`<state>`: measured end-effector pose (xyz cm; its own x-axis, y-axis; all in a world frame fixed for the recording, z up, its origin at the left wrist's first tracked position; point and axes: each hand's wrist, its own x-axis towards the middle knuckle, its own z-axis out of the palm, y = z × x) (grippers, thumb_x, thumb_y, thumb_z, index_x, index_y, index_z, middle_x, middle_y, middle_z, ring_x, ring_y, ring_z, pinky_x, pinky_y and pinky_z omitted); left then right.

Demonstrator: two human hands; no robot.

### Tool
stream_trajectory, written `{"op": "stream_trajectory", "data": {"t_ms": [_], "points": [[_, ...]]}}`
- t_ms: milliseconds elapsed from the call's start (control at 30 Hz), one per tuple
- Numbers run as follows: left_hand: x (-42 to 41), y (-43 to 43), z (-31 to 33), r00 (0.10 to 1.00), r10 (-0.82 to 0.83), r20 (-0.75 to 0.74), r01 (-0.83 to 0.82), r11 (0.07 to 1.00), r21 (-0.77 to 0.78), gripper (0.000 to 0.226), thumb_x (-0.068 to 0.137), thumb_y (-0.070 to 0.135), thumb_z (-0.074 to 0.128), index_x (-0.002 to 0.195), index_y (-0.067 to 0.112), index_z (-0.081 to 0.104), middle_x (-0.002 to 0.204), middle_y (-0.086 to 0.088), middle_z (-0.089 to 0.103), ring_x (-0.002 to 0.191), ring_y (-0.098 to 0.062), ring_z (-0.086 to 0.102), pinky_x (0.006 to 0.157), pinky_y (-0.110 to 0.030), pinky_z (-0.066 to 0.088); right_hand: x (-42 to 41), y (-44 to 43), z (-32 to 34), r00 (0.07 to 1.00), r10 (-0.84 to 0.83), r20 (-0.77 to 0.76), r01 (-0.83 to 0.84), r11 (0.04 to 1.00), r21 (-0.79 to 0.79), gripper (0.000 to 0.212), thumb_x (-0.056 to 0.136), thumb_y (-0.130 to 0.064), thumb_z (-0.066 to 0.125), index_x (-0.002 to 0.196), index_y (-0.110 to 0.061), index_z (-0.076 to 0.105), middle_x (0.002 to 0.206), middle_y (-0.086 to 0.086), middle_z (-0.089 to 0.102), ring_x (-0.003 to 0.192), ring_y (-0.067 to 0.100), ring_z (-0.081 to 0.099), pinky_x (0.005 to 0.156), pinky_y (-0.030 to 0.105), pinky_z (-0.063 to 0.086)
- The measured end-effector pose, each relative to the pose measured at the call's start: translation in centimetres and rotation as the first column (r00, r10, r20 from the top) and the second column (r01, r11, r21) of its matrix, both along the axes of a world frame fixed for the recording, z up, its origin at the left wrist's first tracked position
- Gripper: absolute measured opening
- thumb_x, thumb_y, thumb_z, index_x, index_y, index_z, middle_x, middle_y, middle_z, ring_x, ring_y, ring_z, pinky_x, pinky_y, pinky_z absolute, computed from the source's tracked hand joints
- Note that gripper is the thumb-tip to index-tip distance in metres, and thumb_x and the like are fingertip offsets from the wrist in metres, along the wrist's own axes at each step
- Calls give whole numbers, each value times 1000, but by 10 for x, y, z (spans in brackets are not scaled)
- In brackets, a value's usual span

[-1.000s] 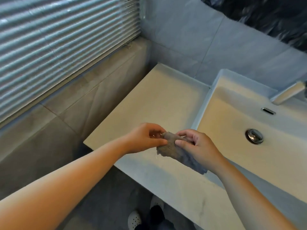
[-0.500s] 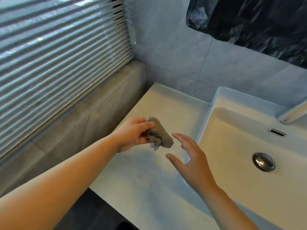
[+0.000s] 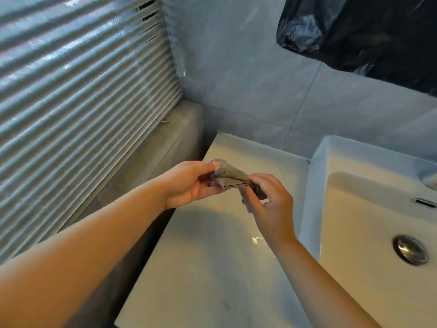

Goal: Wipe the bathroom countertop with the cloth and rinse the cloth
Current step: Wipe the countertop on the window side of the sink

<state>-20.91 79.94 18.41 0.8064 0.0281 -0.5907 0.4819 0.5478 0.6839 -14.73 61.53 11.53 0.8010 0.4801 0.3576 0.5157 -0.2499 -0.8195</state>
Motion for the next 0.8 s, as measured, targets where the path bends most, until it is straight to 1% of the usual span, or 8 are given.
{"op": "stream_trajectory", "data": {"t_ms": [133,200,267,300,367,533,667,800], "points": [[10,34,-18,998,20,-59,-6,973,232,29,95,25,55,111,2,58,89,-15,62,80,-21,65,82,-40,58,8,23,7,992,-30,-122,24,999,-48,10,92,-26,60,93,-19,67,76,-4,65,67,11,59,57,19,47],[11,44,-37,995,38,-97,12,881,474,26,93,30,58,103,6,61,89,-12,63,78,-21,64,80,-40,59,17,28,1,970,-107,-219,87,991,-101,9,93,-21,58,89,-20,66,74,-4,65,69,9,59,57,20,46],[9,54,-63,987,-60,-149,156,583,797,23,92,38,56,98,16,61,92,-3,66,80,-16,63,75,-35,57,32,29,-10,945,-186,-269,145,975,-166,9,92,-21,57,87,-20,65,75,-5,67,70,7,60,59,18,47],[7,57,-76,976,-117,-184,217,429,877,24,91,41,55,102,20,59,97,1,65,83,-13,62,73,-30,54,41,30,-15,935,-217,-280,168,968,-188,10,92,-21,57,86,-19,65,76,-5,67,70,7,60,60,19,47],[4,60,-100,953,-188,-236,282,278,918,33,92,43,53,117,22,54,114,4,58,95,-12,57,78,-26,49,59,33,-24,927,-265,-266,210,953,-218,9,91,-20,58,87,-19,66,77,-4,67,72,11,62,63,24,48],[11,62,-146,933,-193,-303,332,141,933,51,96,39,47,139,13,38,139,-4,38,118,-23,47,95,-31,42,115,55,-44,948,-281,-149,235,934,-269,19,91,-21,58,105,-19,70,92,-8,71,82,6,62,67,12,44],[22,64,-178,944,-156,-289,306,94,947,59,95,40,47,144,11,29,143,-5,31,123,-24,40,103,-30,33,159,85,-64,980,-191,-46,163,922,-351,23,90,-20,58,109,-18,70,97,-2,73,88,15,65,72,25,47],[39,66,-202,952,-113,-284,297,130,946,71,95,43,46,150,11,15,149,-6,25,129,-26,37,105,-31,31,192,123,-83,986,-165,23,162,913,-373,24,90,-21,58,110,-18,70,103,3,73,95,23,66,78,31,51]]}}
